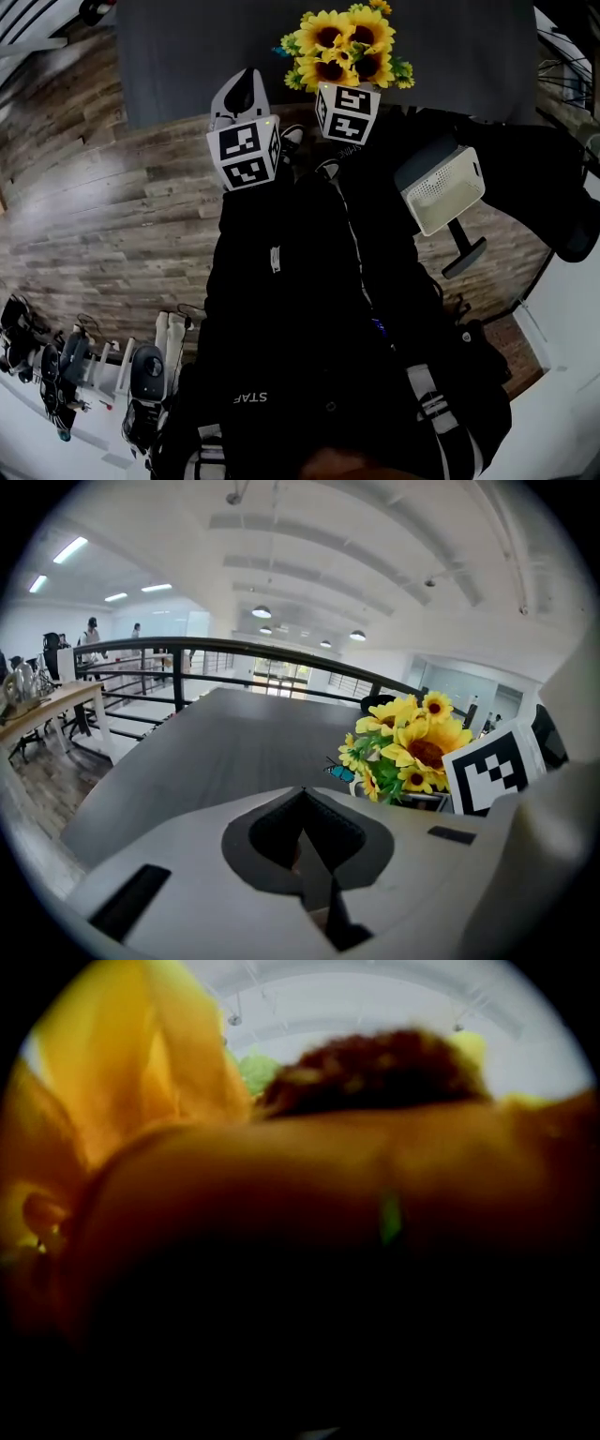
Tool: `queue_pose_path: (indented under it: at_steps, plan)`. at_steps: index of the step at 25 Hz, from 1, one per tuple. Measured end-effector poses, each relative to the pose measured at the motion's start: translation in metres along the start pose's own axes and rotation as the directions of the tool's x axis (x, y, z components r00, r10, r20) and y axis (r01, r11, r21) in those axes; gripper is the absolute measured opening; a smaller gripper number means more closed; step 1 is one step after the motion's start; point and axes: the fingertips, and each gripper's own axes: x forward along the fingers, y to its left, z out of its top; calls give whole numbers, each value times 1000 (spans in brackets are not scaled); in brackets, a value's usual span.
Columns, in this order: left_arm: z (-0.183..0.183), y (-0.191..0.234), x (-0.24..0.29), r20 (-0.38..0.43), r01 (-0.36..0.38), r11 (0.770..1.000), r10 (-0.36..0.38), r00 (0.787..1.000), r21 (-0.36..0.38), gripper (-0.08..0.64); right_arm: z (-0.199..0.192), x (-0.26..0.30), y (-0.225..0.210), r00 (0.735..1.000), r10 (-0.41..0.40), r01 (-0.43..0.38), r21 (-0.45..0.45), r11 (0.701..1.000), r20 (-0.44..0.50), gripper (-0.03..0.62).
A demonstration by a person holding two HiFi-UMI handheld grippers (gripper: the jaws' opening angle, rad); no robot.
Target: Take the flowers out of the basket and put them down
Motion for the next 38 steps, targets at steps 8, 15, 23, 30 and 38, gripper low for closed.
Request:
queue_pose_path:
  at_steps: [8, 15, 23, 30, 38]
  plan:
    - [-21, 14, 3, -19, -12, 1000, 12, 1000, -11, -2, -10, 17, 5, 999, 39, -39, 13, 999, -3, 526]
    - [-18, 14, 3, -22, -5, 1000, 5, 1000, -6, -2, -16, 10, 8, 993, 119, -118, 54, 991, -3, 537]
    - [-16, 6, -6, -16, 5, 1000, -5, 1000, 7, -2, -13, -23, 19, 983, 182, -182, 26, 983, 20, 540]
    - [8, -13, -48, 9, 12, 1000, -12, 1000, 8, -2, 2, -102, 18, 979, 202, -203, 53, 978, 16, 537]
    - [80, -57, -121, 113, 40, 999, -42, 993, 15, -2, 91, -207, 6, 970, 180, -186, 19, 982, 160, 459]
